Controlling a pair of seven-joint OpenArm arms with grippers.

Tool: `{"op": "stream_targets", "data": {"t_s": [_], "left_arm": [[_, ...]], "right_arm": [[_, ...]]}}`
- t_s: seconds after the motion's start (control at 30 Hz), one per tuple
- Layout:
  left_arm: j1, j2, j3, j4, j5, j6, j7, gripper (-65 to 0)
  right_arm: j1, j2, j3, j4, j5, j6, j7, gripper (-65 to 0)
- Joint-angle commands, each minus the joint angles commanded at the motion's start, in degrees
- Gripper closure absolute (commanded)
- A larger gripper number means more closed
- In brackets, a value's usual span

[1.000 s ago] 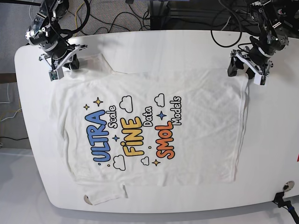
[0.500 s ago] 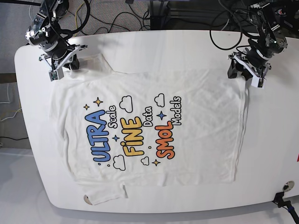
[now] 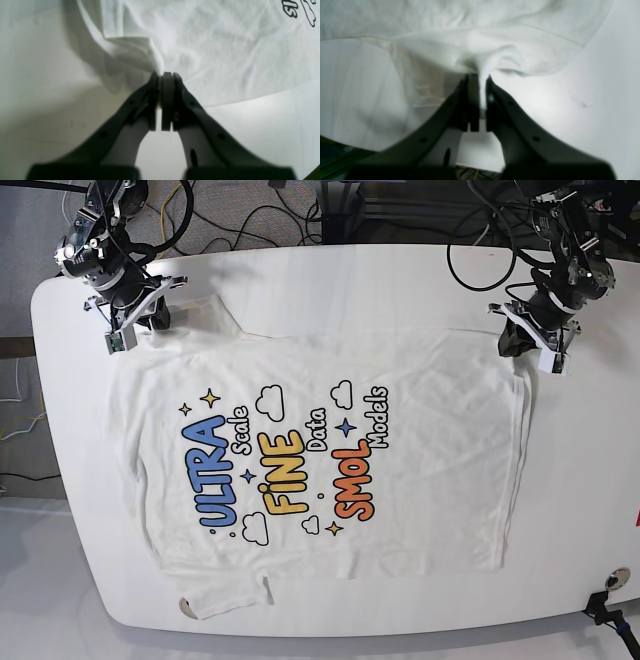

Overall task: Fold the T-shirt properly
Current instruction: 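Lift the shoulders and pull them toward the hem with both grippers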

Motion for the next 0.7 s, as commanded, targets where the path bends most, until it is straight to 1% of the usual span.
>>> {"op": "stream_targets", "data": {"t_s": [0.3, 0.47, 0.7], "left_arm": [[0.09, -0.09, -0.53, 0.53, -0.09, 0.00, 0.00, 0.0], [0.35, -0.09, -2.81, 4.40, -0.09, 0.00, 0.09, 0.0], [-0.26, -0.09, -2.55, 7.38, -0.09, 0.00, 0.18, 0.0]], "right_arm": [[-0.26, 0.00, 0.00, 0.35, 0.53, 0.00, 0.00, 0.0], [0.09, -0.09, 0.00, 0.44, 0.53, 0.00, 0.00, 0.0], [4.75, 0.09, 0.00, 0.70, 0.62, 0.00, 0.00, 0.0]]}}
